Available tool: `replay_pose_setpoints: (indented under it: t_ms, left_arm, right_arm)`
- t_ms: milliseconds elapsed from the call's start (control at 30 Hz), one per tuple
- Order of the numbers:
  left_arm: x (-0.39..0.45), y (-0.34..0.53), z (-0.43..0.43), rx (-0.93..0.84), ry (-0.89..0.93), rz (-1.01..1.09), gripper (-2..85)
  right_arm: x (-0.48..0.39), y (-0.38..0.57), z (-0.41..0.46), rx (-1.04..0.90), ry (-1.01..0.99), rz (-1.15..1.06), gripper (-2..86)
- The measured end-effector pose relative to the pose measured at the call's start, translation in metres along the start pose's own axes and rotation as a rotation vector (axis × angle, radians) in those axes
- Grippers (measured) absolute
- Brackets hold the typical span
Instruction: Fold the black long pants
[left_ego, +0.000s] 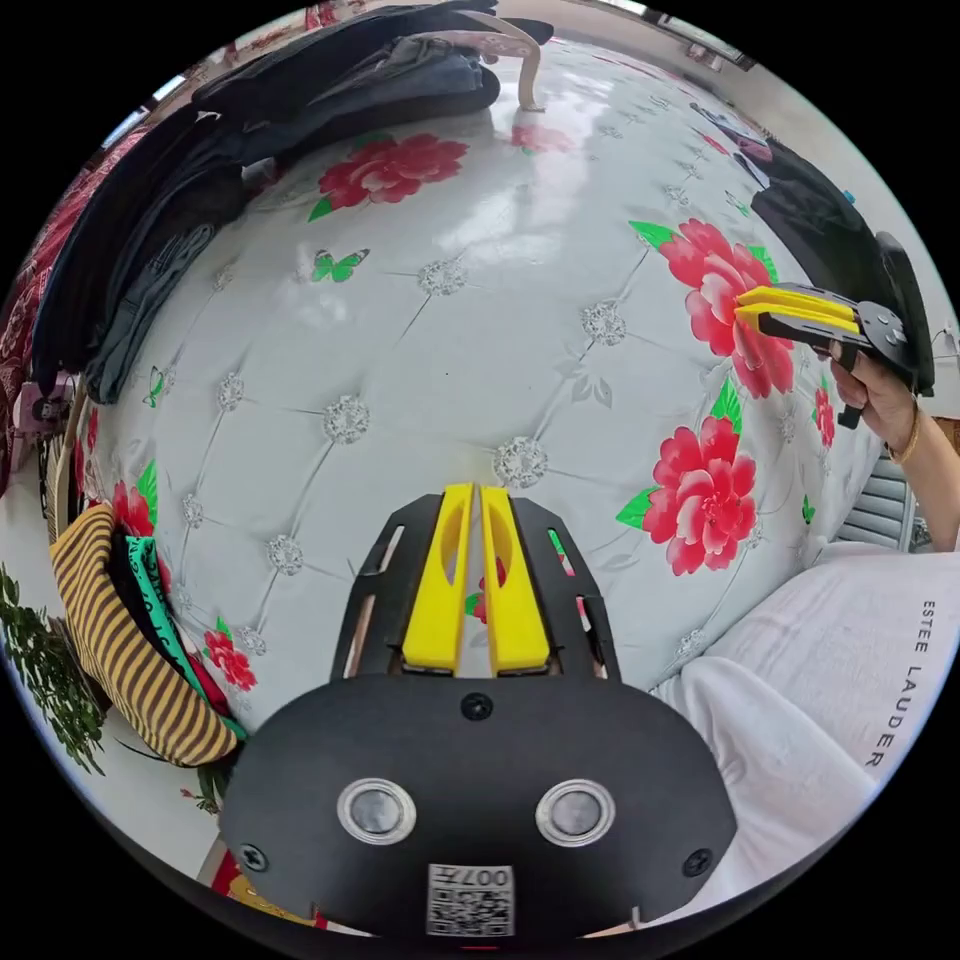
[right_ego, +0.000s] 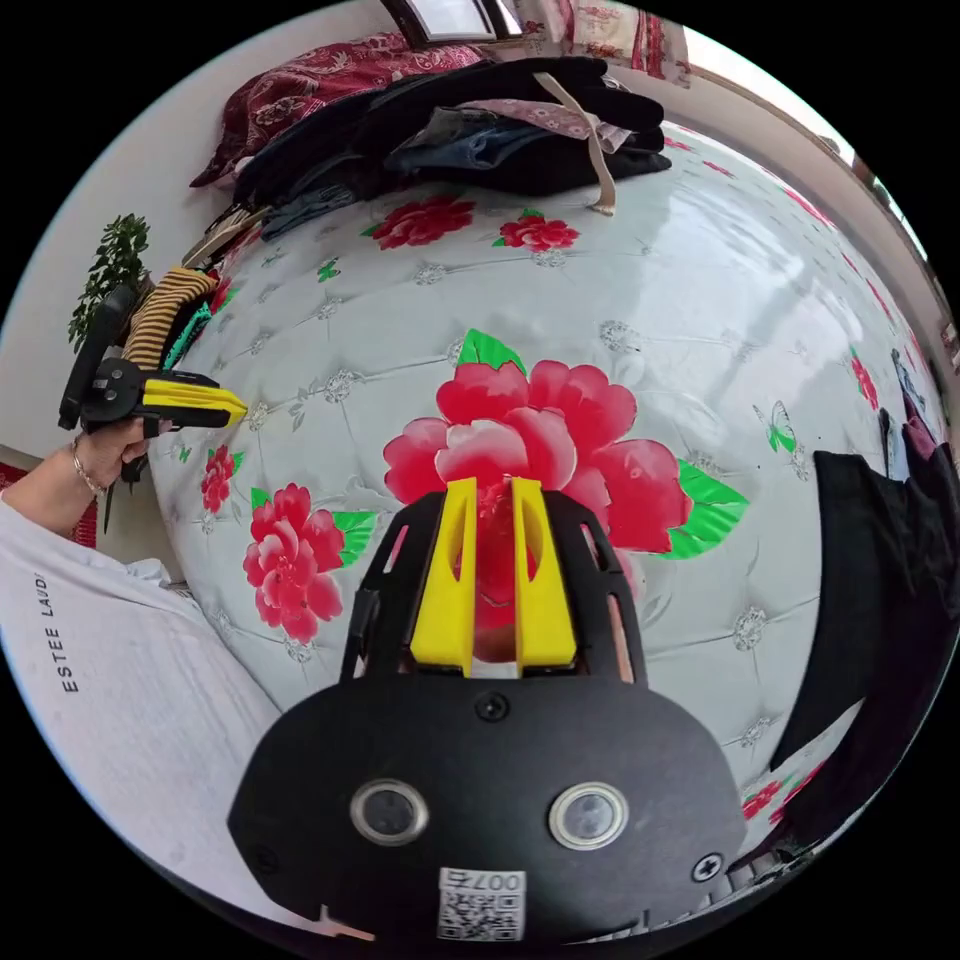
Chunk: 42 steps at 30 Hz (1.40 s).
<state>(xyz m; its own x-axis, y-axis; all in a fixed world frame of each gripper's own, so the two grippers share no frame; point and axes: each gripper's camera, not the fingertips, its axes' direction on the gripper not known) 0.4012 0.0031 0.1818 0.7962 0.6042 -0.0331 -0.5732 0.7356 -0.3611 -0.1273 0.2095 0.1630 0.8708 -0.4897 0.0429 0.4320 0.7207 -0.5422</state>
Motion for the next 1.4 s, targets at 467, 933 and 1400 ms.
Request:
replay_pose_setpoints:
  t_ms: [467,933,1400]
  left_arm:
    - [0.005,-0.045,-0.009,-0.108,-0.016,0.114,-0.8]
    - [-0.001,-0.058,-0.016,-0.212,-0.084,0.109,-0.8]
    - [-0.053,0.024,-0.033,0.043,0.008,-0.201,-0.9]
  right_arm:
    - [0.052,0.040,-0.030,0.186,0.020,0.255,5.1]
    - [0.354,0.347,-0.138,0.218,0.393,1.334,4.9]
    - [0.200,0.244,-0.084,0.133,0.070,0.776,-0.2]
